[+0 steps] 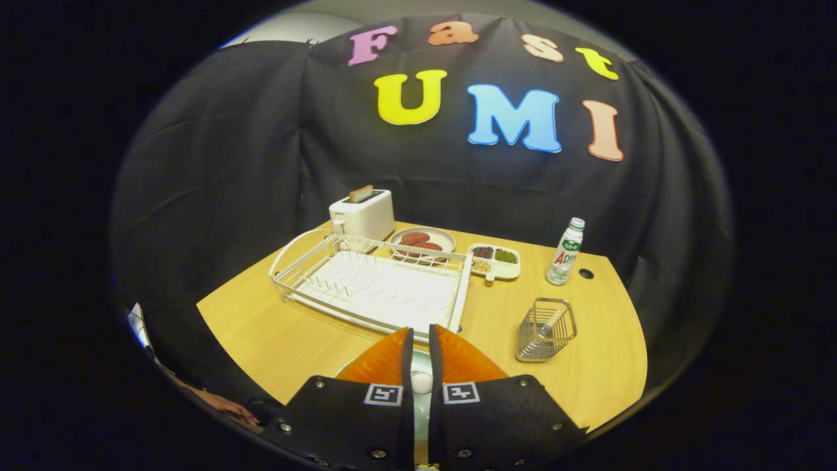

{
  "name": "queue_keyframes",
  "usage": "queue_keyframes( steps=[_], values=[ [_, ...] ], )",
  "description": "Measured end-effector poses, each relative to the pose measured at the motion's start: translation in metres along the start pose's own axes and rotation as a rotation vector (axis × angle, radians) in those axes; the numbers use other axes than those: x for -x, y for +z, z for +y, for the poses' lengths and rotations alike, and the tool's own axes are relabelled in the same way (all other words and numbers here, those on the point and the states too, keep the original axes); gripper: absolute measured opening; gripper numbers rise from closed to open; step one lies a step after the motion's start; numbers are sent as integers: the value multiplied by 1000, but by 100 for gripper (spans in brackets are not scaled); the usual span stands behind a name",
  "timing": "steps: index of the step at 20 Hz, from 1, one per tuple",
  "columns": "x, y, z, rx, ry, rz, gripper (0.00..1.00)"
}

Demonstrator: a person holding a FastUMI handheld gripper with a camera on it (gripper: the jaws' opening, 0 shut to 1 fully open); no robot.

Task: Take the plate from the dish rack, then take the spoon from the basket and place it into the plate.

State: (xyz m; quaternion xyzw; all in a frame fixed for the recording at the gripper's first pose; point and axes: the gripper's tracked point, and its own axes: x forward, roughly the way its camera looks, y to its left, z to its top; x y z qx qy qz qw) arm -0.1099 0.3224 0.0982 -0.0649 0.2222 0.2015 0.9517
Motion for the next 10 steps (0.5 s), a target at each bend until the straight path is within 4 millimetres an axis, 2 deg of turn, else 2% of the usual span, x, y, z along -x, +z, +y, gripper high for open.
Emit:
queue_keyframes(
  steps=[6,10],
  values=[
    [-27,-13,33,53,93,74,8],
    [-40,-15,41,82,130,90,8]
  ],
)
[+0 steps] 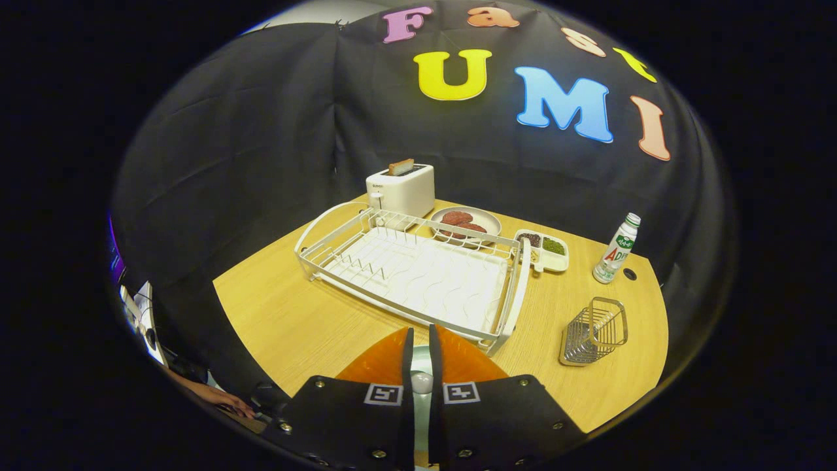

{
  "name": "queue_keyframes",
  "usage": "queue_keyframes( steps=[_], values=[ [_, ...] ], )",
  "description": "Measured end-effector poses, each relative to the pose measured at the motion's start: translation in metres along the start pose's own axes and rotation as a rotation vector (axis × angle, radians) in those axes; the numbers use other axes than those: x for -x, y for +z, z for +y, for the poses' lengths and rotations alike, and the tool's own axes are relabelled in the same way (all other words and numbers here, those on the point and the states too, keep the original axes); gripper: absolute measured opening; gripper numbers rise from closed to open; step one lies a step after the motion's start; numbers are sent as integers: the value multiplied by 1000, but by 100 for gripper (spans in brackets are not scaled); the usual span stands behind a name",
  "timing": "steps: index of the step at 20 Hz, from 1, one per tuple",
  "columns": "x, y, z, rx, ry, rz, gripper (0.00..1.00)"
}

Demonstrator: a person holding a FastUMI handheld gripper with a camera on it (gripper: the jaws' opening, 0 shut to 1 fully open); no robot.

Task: Take the plate from the dish rack, then take the spoon from the basket and place it into the plate.

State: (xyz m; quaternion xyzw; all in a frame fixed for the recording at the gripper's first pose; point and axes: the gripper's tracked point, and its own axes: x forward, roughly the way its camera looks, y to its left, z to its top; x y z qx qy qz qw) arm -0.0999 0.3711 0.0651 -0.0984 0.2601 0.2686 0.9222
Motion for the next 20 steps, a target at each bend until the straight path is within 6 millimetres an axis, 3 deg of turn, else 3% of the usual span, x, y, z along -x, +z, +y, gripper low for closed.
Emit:
queue_keyframes(
  steps=[10,15,20],
  values=[
    [-23,-13,8,44,86,57,8],
    [-25,-13,1,46,116,56,9],
    [-17,-12,-20,27,76,39,20]
  ],
)
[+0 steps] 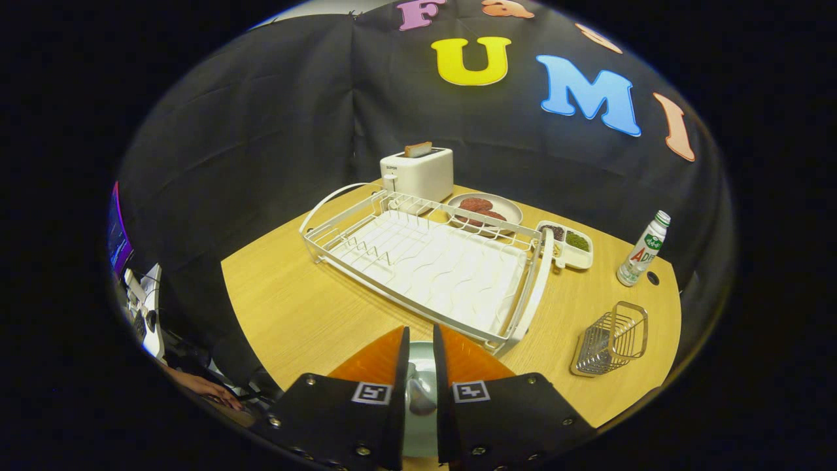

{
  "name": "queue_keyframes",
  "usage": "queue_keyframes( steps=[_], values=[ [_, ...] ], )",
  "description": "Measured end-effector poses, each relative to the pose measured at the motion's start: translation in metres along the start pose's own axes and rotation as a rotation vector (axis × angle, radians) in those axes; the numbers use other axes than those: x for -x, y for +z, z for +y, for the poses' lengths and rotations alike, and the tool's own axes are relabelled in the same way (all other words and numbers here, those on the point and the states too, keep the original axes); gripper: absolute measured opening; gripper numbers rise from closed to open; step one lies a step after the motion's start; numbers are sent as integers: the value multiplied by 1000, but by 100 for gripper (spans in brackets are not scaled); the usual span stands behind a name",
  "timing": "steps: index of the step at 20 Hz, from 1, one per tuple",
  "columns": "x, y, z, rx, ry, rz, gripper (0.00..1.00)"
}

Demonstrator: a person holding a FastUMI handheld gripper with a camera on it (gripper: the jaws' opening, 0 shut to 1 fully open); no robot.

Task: Take the plate from the dish rack, then take the spoon from the basket and place it into the plate.

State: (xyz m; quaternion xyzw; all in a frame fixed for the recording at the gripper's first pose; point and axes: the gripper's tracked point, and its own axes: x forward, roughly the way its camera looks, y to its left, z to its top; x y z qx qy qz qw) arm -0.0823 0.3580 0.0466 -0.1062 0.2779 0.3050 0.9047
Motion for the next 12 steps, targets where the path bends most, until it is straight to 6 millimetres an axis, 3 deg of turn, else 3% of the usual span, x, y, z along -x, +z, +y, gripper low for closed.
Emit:
queue_keyframes(
  steps=[3,6,12],
  values=[
    [17,16,-20,-35,-50,-64,26],
    [50,46,-55,-70,-149,-179,26],
    [123,87,-128,-147,-355,-345,26]
  ],
)
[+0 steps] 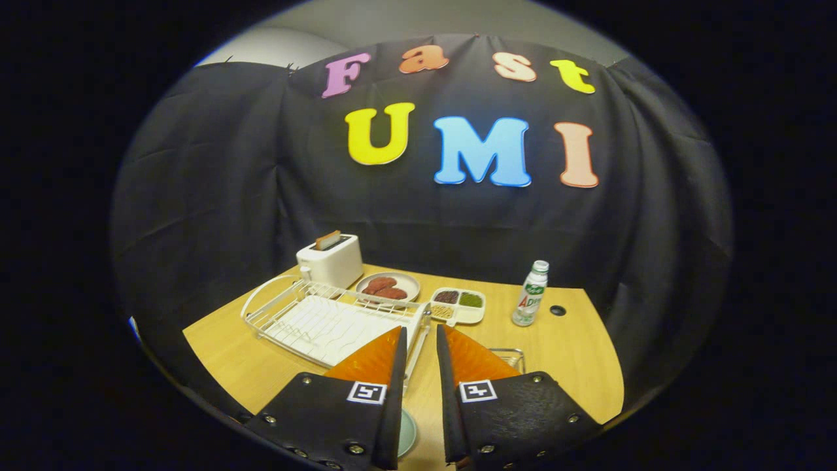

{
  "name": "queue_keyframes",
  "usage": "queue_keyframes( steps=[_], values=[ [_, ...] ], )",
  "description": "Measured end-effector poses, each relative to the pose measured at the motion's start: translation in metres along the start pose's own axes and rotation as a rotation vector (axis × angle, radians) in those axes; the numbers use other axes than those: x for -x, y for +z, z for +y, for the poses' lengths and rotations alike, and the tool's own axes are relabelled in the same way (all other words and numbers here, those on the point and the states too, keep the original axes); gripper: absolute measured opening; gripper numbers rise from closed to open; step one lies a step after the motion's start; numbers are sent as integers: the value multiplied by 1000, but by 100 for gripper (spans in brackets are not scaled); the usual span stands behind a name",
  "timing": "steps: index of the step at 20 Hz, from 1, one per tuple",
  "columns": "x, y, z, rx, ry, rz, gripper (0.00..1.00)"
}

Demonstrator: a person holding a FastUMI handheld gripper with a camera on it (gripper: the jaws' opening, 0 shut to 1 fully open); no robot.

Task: Take the plate from the dish rack, then take the spoon from the basket and place it into the plate.

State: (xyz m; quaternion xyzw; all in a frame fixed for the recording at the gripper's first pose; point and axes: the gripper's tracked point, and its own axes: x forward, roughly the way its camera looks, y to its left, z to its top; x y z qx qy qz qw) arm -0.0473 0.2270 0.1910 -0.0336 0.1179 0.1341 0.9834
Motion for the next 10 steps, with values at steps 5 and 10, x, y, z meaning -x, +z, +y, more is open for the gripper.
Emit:
queue_keyframes(
  steps=[5,10],
  values=[
    [33,64,-51,-39,-140,-184,64],
    [44,77,-68,-25,-188,-240,95]
  ],
)
